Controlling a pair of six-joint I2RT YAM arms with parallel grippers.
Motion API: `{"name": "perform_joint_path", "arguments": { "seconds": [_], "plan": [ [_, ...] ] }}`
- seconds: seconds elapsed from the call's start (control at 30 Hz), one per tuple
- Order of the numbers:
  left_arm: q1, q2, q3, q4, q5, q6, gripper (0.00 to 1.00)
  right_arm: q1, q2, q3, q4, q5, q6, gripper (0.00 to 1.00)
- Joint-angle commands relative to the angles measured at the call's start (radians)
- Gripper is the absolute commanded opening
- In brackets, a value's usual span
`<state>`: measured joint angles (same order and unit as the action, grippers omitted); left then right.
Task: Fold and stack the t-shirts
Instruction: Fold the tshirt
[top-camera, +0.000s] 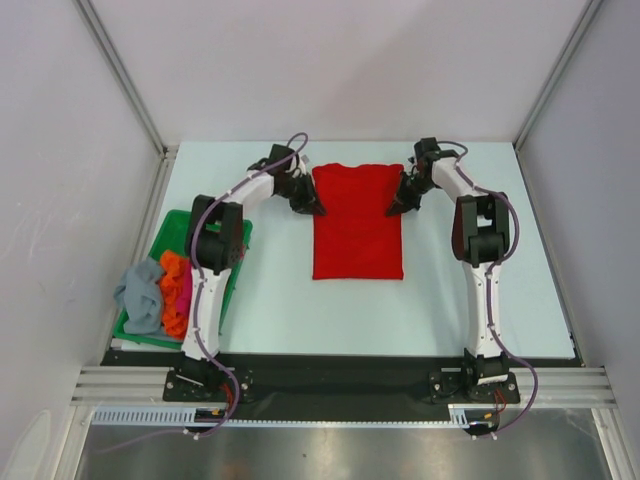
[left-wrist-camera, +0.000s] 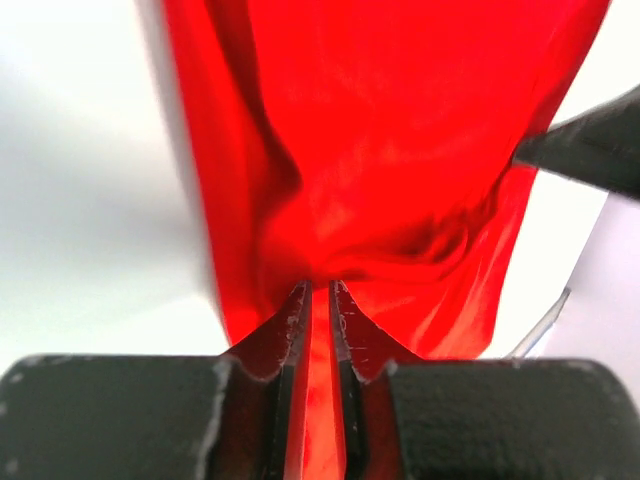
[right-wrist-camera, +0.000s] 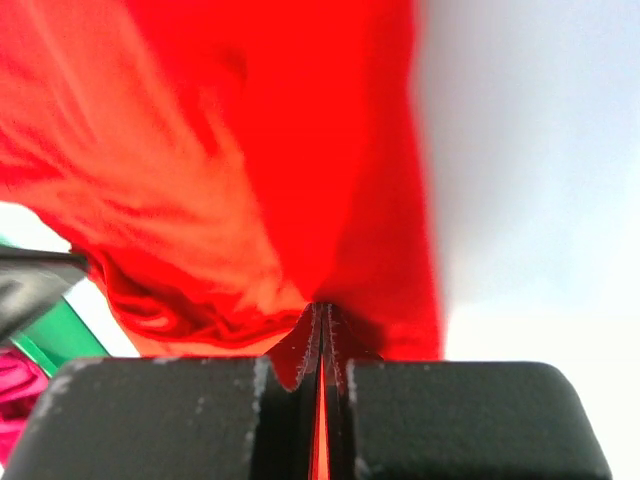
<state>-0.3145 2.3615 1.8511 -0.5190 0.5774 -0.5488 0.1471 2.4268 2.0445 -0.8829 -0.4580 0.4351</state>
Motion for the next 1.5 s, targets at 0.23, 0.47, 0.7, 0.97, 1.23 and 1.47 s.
{"name": "perform_joint_path", "arguments": {
  "seconds": [0.23,0.47,0.7,0.97,1.23,1.47],
  "plan": [
    [0.029,-0.088,0.142,-0.064,-0.12,0.121,0.28,-0.035,-0.101,0.063,-0.094,0.054,-0.09,0.12],
    [0.019,-0.341,-0.188,0.048,-0.076,0.083,0.34,-0.034,-0.248,-0.148,-0.019,0.027,-0.099,0.17],
    [-0.009,-0.406,-0.44,0.204,0.001,-0.008,0.31,-0.035,-0.178,-0.222,0.067,-0.056,-0.061,0.18],
    [-0.009,-0.557,-0.565,0.16,-0.011,0.055,0.36,-0.044,-0.174,-0.161,-0.021,0.128,-0.104,0.18],
    [-0.009,-0.719,-0.843,0.172,-0.005,0.058,0.55,0.045,-0.498,-0.539,0.013,0.112,-0.116,0.55],
    [-0.009,-0.69,-0.986,0.306,0.124,-0.046,0.58,0.028,-0.702,-0.932,0.186,-0.027,-0.099,0.65]
  ]
}}
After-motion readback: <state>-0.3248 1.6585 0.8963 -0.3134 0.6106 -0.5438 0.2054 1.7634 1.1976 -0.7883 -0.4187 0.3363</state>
